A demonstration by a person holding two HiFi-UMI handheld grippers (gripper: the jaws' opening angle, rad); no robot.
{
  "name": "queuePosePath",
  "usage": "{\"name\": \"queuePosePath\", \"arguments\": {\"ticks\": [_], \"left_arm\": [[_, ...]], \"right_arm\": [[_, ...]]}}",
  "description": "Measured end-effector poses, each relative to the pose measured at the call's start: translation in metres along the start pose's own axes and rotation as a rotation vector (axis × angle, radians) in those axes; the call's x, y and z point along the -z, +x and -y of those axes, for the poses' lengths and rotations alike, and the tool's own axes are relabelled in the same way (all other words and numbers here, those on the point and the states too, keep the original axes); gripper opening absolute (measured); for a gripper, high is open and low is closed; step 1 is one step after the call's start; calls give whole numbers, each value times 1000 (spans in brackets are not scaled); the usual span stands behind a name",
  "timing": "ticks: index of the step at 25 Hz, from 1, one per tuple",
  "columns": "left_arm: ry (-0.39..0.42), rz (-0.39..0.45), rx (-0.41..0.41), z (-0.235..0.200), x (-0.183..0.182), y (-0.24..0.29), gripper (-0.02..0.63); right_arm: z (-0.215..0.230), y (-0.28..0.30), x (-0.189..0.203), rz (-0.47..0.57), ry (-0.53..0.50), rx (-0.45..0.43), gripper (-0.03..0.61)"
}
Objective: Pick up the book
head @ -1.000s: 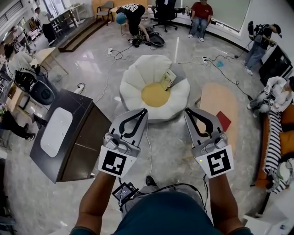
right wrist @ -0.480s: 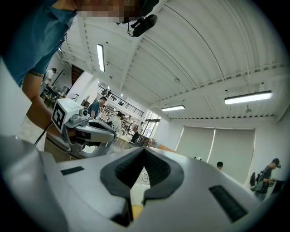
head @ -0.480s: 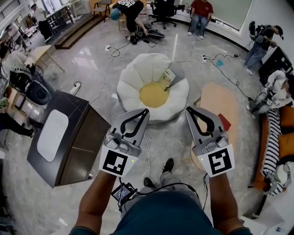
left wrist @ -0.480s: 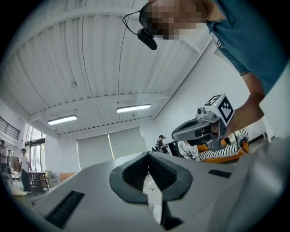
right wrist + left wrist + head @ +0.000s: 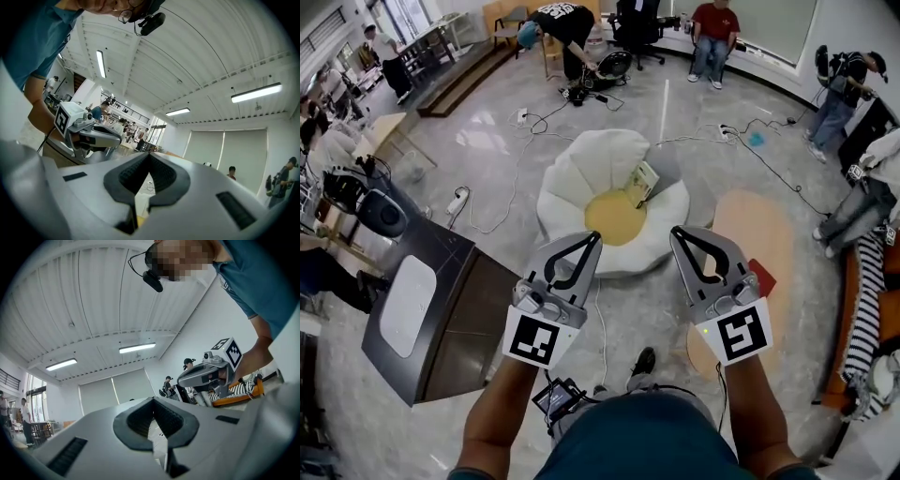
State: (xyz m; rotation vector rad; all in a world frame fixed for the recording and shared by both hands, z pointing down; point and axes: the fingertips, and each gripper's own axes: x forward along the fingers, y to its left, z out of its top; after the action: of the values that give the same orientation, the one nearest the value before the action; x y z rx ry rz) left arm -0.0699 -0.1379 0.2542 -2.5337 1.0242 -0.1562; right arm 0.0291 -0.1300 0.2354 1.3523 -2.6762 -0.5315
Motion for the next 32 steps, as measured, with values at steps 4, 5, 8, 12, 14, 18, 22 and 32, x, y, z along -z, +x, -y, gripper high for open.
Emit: {"name": "queuePosePath", "arguments": {"ticks": [4,5,8,12,14,18,22,32], "left_arm": [[-8,-1,-11,-1,1,37,3],[-19,2,-17,-3,0,45,5],[-33,-7,-17,-3,0,61,3],[7,-33,3,-6,6,77,3],[-14,-28,-4,-11,9,87,3],[-21,-28,14,-19,18,110,3],[12,-28,52,-34,32,130,3],[-18,34,75,-111,70,168,4]], "right_arm": [[30,8,13,8,11,-19,12],[37,10,16,8,10,-22,12],[55,14,22,19,25,-20,12],[71,21,32,18,34,-14,12],[78,26,37,20,40,-10,12],[93,40,46,9,39,-6,12],[107,60,57,-9,37,13,12],[122,146,71,-54,9,35,12]]}}
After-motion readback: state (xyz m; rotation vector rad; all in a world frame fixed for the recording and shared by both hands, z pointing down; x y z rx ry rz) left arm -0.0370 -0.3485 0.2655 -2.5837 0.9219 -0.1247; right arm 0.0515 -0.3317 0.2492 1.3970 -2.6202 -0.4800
